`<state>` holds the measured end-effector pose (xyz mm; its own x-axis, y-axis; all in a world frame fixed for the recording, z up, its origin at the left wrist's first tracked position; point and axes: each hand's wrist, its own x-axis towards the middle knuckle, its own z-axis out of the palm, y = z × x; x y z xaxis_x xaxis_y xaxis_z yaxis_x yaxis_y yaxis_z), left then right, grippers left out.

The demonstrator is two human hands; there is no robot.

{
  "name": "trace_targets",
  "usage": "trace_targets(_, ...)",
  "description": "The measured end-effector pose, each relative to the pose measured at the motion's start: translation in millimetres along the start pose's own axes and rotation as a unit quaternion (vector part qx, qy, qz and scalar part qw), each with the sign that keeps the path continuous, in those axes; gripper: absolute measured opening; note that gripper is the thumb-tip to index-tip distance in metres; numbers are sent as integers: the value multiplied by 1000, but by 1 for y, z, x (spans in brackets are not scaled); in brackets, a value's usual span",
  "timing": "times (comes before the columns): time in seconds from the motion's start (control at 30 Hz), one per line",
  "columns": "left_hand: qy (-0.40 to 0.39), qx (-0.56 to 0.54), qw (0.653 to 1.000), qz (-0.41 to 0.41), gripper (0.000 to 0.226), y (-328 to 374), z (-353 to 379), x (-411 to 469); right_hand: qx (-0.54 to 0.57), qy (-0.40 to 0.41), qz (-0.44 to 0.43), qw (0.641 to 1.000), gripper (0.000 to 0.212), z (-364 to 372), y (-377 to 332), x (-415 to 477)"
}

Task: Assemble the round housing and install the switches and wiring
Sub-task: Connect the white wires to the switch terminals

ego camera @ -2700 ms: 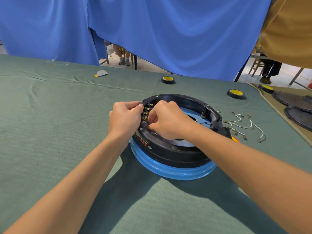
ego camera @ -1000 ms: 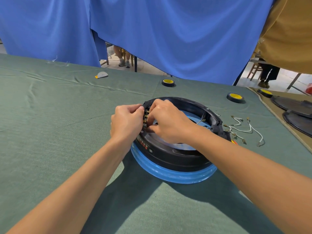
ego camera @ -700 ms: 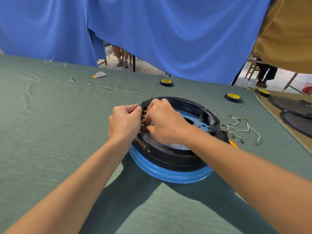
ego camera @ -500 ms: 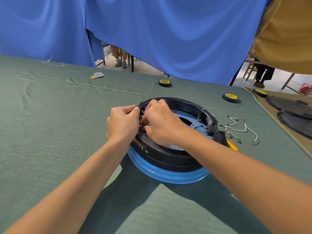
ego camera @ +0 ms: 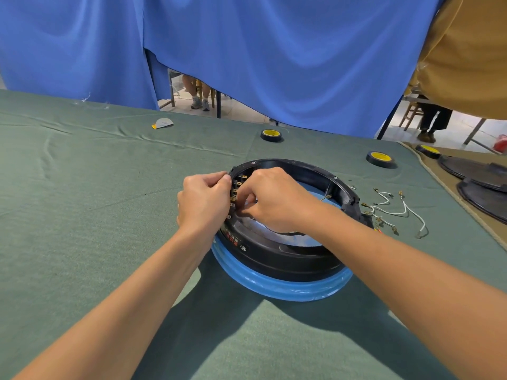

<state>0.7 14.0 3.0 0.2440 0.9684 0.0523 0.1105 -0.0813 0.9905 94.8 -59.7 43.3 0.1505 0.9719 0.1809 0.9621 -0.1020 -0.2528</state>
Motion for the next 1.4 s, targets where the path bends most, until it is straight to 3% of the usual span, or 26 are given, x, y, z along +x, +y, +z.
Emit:
trace_targets(0.13,3,-3,1000,-6,36,0,0,-1,4,10,16,1000,12,7,-1,2)
trace_targets(0.37,7,22,1000,10,14,-1,-1,-1,28,-10,22,999,8,6,-1,2)
trace_targets(0.53,34,95,994,32,24,2,-6,-1,70,31,98,992,13,-9,17,3)
trace_targets(0.67,27,73,996,38,28,5,-5,-3,76,50,168,982,16,-12,35,9)
trace_targets(0.73,14,59,997,52,31,4,-2,-3,90,39,170,981,7,-9,36,15)
trace_targets(0.97,-55,43,996,62,38,1,-2,11,120,-12,164,979,8,0,32,32)
trace_targets(1.4,-52,42,995,79,33,-4,-2,16,132,-22,189,973,18,4,29,43)
